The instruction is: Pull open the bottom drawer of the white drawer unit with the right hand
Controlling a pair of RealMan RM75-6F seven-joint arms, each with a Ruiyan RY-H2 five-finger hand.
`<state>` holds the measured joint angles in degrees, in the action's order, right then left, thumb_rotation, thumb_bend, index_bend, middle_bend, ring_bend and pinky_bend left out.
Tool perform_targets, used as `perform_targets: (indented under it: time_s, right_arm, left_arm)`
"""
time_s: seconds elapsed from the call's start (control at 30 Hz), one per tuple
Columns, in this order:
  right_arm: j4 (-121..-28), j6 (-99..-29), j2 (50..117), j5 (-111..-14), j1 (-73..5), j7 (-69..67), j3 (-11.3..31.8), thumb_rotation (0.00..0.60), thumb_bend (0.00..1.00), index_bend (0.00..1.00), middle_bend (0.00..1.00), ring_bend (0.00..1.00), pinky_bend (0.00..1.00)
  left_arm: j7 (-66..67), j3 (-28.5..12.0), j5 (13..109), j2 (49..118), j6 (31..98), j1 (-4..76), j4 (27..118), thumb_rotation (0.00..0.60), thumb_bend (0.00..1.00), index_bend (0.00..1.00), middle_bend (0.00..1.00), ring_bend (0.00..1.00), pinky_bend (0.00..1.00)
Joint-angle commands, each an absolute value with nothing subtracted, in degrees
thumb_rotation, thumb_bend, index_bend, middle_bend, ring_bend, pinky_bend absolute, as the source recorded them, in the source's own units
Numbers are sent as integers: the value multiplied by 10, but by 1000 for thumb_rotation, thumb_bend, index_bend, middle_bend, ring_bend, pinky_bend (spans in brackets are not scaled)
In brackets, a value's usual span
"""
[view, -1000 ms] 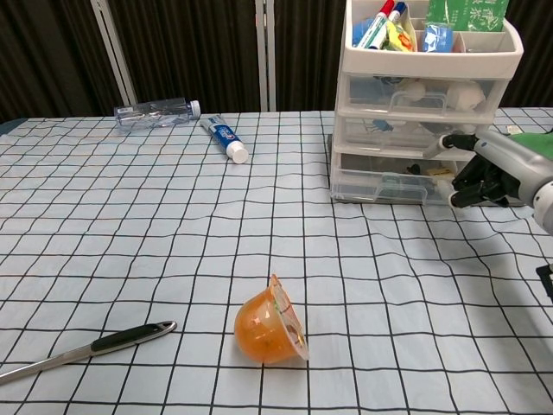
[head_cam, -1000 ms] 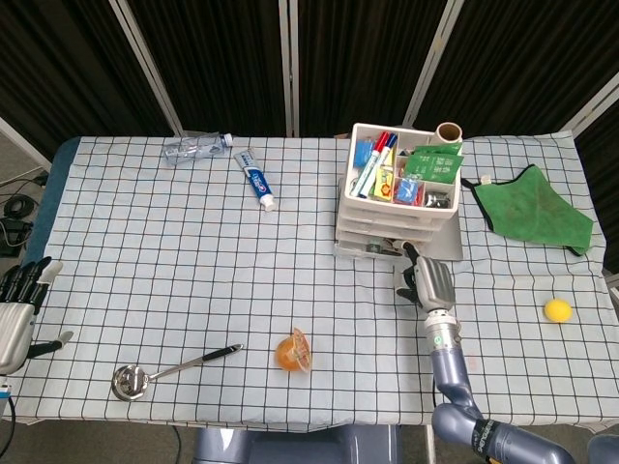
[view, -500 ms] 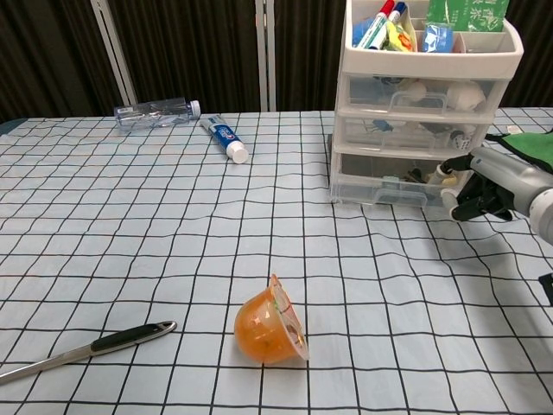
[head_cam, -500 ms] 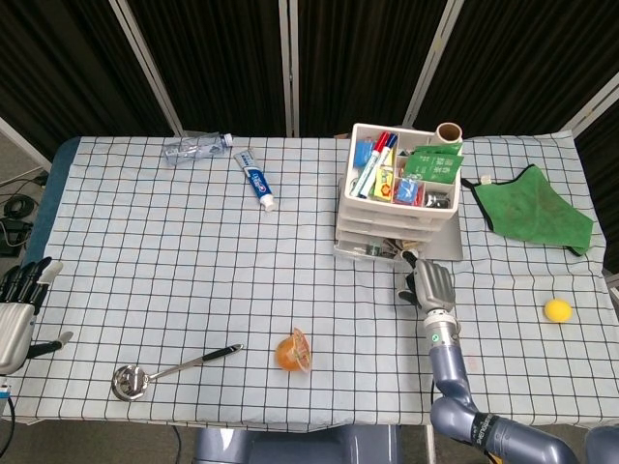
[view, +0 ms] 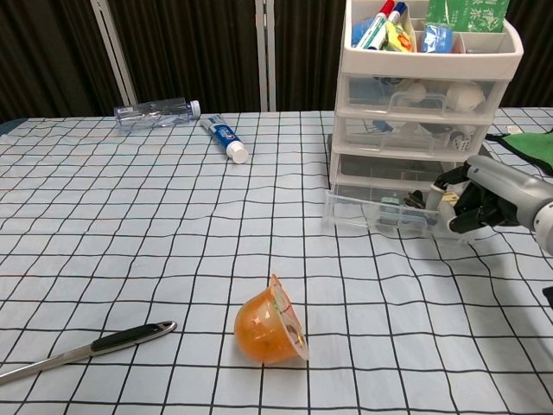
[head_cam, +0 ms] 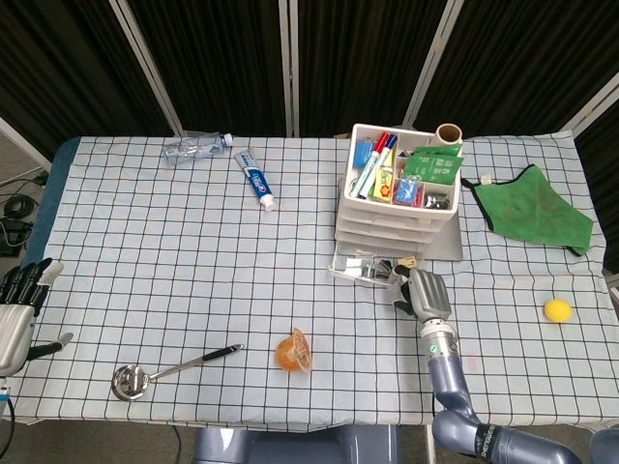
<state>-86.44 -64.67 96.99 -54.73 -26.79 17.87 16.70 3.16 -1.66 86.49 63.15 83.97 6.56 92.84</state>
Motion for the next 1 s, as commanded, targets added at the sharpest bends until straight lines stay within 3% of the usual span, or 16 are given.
perform_targets:
  time_s: [0.03,0.4,0.73,1.0]
  right_arm:
    - [-876,-653,963,-550,-263,186,156,600,605,551,991,959,884]
    - [-912,-666,944,-560,-247,177,132,600,604,541,991,959,884]
    - [-927,-665,933,-582,-243,152,122,600,486,263,977,956,882]
    - [-941,-678,929,-605,-238,152,109,600,380,224,974,955,882]
  left_arm:
    - [31,-16,867,631,841,65,929,600,55,0,0,0,0]
    - [30,-14,874,629,846,63,933,600,54,0,0,0,0]
    - [27,-15,873,628,847,62,933,600,55,0,0,0,0]
    - [25,-15,875,626,850,61,934,600,55,0,0,0,0]
